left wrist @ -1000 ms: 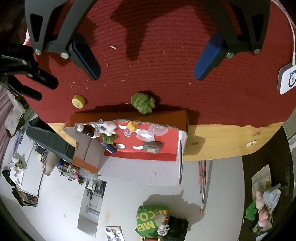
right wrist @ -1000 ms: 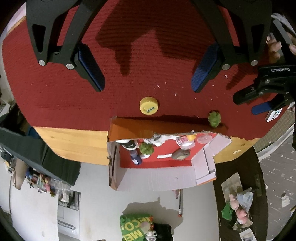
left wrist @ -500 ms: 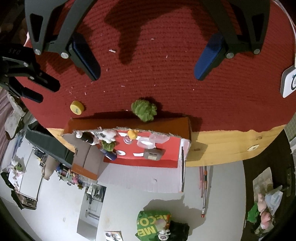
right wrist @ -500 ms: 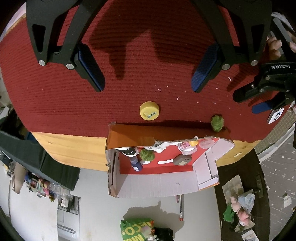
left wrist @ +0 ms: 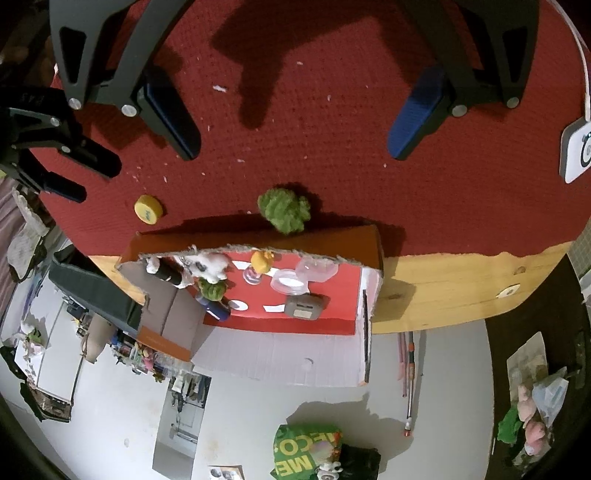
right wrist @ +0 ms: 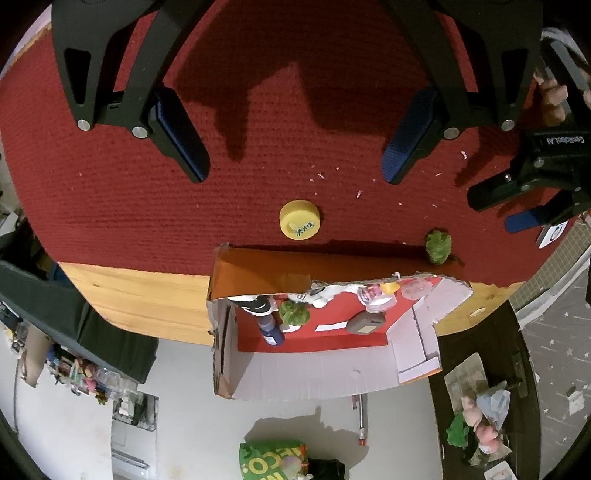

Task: Organize objects
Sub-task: 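Move the left gripper to the green fuzzy ball while the right approaches the yellow cap, then grasp the green fuzzy ball with the left gripper while the right grasps the yellow cap, then carry the green fuzzy ball and yellow cap into the cardboard box, then open both grippers to drop the green ball and yellow cap in the box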

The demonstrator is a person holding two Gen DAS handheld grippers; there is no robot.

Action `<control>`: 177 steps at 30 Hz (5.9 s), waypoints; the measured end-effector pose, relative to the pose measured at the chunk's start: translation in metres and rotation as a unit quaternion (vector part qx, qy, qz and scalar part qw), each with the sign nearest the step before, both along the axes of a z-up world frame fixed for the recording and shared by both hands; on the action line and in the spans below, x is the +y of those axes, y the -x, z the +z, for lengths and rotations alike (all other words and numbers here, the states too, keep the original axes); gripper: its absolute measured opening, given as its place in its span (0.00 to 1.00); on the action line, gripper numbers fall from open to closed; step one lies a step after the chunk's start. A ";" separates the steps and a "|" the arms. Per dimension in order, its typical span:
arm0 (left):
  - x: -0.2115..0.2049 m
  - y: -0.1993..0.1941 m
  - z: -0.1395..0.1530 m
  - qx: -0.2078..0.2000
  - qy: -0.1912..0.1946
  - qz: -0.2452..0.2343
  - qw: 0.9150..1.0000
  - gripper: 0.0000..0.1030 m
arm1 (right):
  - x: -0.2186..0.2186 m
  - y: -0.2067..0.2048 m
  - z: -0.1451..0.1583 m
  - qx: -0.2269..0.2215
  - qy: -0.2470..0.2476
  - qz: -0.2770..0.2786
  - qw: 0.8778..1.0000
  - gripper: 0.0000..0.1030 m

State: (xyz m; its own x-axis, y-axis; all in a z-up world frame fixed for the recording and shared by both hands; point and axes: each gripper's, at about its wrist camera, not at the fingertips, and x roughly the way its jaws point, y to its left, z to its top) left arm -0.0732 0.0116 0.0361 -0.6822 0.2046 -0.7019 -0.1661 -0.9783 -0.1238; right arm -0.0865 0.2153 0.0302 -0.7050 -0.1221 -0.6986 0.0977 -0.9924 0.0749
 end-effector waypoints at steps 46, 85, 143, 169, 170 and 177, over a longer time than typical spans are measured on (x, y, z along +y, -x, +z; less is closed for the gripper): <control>0.010 0.057 -0.015 -0.045 -0.004 -0.043 0.998 0.80 | -0.012 0.064 -0.021 -0.072 -0.048 0.038 0.996 0.83; 0.014 0.017 0.025 0.004 -0.034 -0.093 0.995 0.33 | -0.035 0.027 0.010 -0.032 -0.006 0.096 0.995 0.28; 0.062 0.269 0.005 -0.206 -0.010 -0.151 0.967 0.33 | -0.061 0.216 -0.006 -0.177 -0.025 0.184 0.967 0.28; 0.063 0.268 0.004 -0.210 -0.011 -0.163 0.964 0.37 | -0.063 0.206 0.007 -0.192 -0.002 0.176 0.966 0.29; 0.063 0.268 0.004 -0.210 -0.011 -0.163 0.964 0.37 | -0.063 0.206 0.007 -0.192 -0.002 0.176 0.966 0.29; 0.067 0.270 0.003 -0.209 -0.012 -0.165 0.964 0.41 | -0.062 0.208 0.009 -0.193 0.003 0.176 0.965 0.42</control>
